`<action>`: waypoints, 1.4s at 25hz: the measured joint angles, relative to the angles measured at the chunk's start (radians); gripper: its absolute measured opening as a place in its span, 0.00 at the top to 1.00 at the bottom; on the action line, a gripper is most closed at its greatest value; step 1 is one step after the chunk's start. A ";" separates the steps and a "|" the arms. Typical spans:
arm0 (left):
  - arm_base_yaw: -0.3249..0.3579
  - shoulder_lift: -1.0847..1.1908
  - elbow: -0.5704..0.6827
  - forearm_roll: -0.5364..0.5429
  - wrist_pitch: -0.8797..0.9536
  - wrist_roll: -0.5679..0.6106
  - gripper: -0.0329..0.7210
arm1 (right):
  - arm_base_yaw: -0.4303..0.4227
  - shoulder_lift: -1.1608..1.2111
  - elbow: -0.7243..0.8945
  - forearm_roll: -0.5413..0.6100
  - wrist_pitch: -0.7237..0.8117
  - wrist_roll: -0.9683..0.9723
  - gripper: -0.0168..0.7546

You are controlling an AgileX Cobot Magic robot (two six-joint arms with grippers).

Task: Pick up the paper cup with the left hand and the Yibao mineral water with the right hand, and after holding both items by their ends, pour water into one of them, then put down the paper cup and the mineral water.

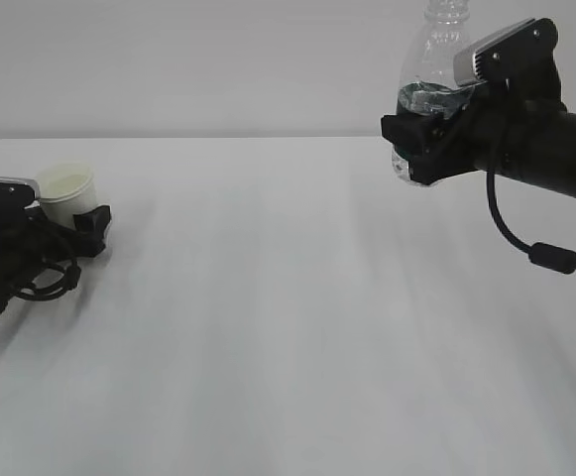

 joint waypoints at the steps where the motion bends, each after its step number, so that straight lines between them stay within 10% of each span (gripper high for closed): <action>1: 0.000 0.000 0.000 -0.005 -0.001 0.000 0.13 | 0.000 0.000 0.000 0.000 0.000 0.000 0.41; 35: 0.000 -0.121 0.145 0.002 -0.004 0.002 0.17 | 0.000 0.000 0.000 0.000 0.001 0.000 0.41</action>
